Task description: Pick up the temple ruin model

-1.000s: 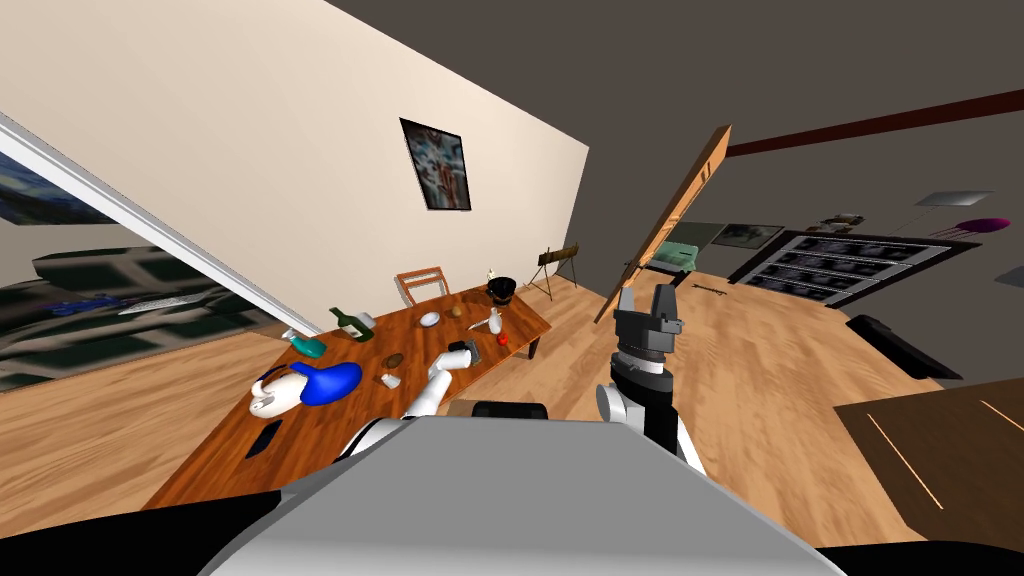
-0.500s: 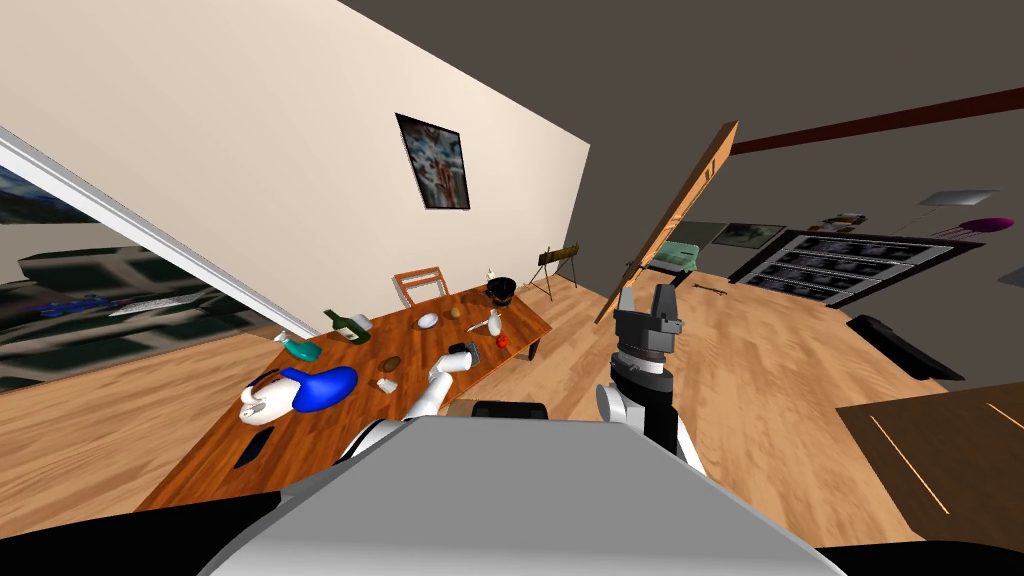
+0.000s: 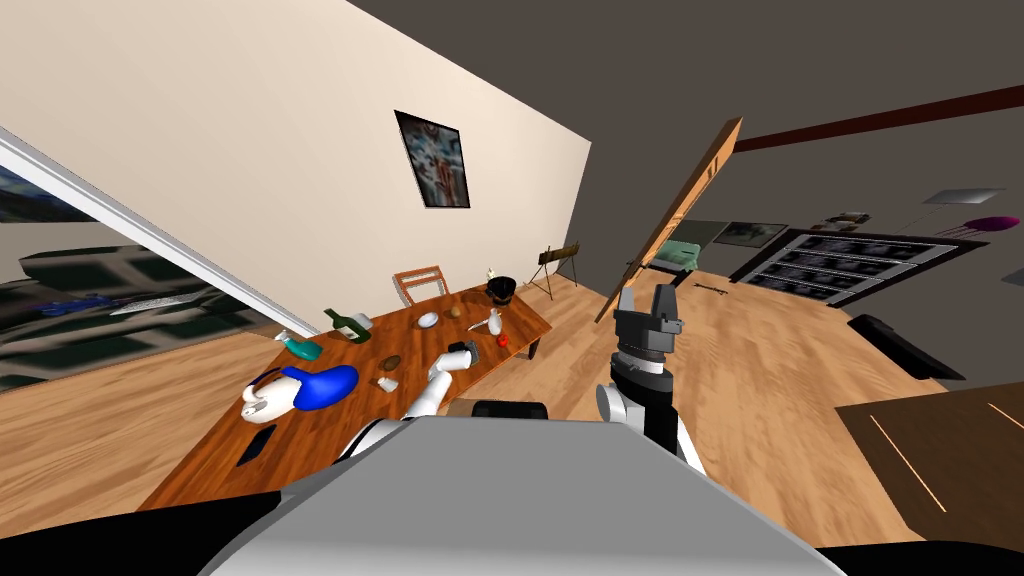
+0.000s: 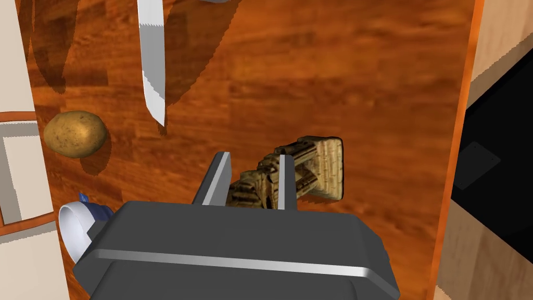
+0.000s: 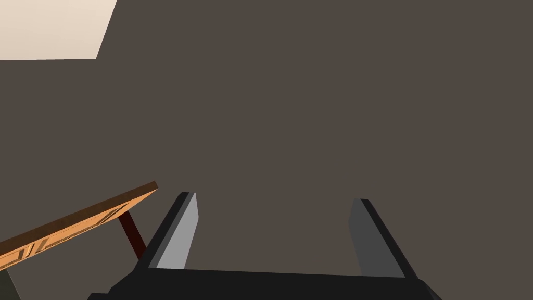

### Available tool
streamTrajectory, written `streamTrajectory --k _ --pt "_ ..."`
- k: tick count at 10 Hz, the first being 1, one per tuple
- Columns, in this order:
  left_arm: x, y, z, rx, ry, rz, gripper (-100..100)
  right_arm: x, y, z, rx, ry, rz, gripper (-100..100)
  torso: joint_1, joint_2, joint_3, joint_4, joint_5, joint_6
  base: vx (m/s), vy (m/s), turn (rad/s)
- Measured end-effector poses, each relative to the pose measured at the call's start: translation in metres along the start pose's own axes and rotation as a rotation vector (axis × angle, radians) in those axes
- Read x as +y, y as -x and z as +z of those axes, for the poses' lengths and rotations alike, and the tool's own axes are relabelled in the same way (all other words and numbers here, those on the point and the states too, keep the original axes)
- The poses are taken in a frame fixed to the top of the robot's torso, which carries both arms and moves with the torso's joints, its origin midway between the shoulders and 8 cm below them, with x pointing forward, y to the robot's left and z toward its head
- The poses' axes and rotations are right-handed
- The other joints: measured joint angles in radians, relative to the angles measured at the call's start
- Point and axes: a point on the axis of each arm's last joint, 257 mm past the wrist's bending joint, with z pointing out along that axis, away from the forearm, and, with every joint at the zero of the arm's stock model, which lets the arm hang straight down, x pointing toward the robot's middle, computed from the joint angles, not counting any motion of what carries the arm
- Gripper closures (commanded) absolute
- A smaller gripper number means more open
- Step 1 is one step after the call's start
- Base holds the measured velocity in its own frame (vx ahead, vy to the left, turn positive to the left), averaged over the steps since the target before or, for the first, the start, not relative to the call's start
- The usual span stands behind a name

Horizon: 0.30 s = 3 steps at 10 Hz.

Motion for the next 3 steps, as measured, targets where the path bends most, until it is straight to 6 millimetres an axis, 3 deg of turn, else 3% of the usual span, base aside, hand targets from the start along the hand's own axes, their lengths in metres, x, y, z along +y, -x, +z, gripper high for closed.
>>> streamTrajectory --k 2,3 --pt "-0.0101 -0.0021 -0.0027 0.0 0.001 0.0 100 0.0 0.0 0.0 0.0 0.0 0.0 0 -0.001 0.004 0.002 0.001 0.0 0.0 -0.069 -0.015 0.007" --pt "-0.0098 -0.002 -0.0028 -0.001 0.004 -0.001 0 0.0 0.0 0.0 0.0 0.0 0.0 0 -0.001 0.001 0.001 0.0 0.0 0.0 -0.008 -0.002 0.0"
